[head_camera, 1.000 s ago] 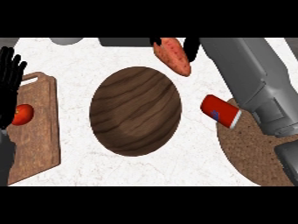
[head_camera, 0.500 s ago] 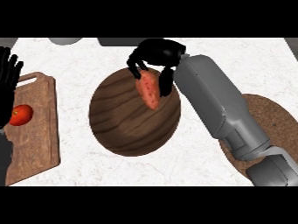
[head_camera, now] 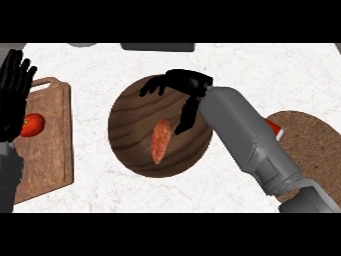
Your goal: Pick the sweet potato from the placemat and place it in the bowl
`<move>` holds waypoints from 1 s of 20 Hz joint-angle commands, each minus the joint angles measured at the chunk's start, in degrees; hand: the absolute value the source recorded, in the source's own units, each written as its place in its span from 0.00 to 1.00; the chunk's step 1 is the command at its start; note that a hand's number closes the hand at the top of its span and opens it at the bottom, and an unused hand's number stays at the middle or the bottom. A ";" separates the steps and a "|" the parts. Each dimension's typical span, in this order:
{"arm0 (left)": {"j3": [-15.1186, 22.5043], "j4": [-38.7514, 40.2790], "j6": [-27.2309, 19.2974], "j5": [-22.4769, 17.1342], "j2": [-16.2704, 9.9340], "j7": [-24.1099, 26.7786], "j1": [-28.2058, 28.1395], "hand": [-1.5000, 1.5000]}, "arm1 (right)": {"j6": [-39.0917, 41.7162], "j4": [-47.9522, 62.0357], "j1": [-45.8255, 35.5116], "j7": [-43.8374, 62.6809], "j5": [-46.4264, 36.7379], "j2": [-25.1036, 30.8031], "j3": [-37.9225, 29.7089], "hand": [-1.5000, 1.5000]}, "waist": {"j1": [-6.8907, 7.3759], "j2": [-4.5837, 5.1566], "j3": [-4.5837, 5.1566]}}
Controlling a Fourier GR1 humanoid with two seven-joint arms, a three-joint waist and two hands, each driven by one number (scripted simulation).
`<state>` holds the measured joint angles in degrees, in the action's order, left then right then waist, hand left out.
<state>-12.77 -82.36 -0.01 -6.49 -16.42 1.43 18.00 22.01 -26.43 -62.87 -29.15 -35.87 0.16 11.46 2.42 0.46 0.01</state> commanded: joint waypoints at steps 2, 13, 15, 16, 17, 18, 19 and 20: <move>1.13 -1.37 -0.62 0.37 0.81 -1.56 0.65 0.50 | -1.52 1.29 0.68 -2.50 10.08 -0.16 -3.56 0.00 | 0.64 0.16 -0.05; -0.02 -2.62 1.03 -0.87 -0.12 -0.86 -1.72 0.50 | -4.70 9.71 -6.67 0.10 19.87 8.34 -19.19 0.00 | 0.55 0.70 -0.04; 0.91 -3.22 0.47 0.04 1.22 1.16 -2.70 0.50 | -2.18 11.91 -7.17 -0.53 20.86 11.43 -20.67 0.00 | 1.03 0.99 -0.04; 2.11 -3.03 -1.19 1.08 2.36 -0.25 -0.92 0.50 | -1.38 12.95 -8.97 0.55 21.53 12.71 -21.67 0.00 | 1.38 1.31 -0.07; 0.00 -1.34 1.50 -0.76 0.33 1.95 -1.44 0.50 | -0.35 13.64 -8.33 -1.39 21.24 13.44 -21.49 0.00 | 1.65 1.48 -0.04; -0.08 -1.85 1.12 -0.98 0.16 0.35 -0.58 0.50 | 2.95 13.55 -8.69 -1.91 22.47 16.73 -22.73 0.00 | 1.33 1.36 -0.08; 1.69 -1.39 -0.65 0.38 2.14 -0.30 0.54 0.50 | 2.76 14.69 -8.15 -2.66 21.66 16.69 -22.18 0.00 | 1.53 1.65 -0.10; 1.46 -1.77 0.58 0.10 0.80 -0.42 0.99 0.50 | 2.14 15.49 -7.11 -3.56 22.22 16.67 -22.94 0.00 | 2.41 2.10 -0.14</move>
<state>-11.88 -84.36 0.30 -6.60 -15.48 1.43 17.66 21.92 -13.72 -70.43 -30.65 -14.93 13.26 -9.40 3.84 1.83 -0.06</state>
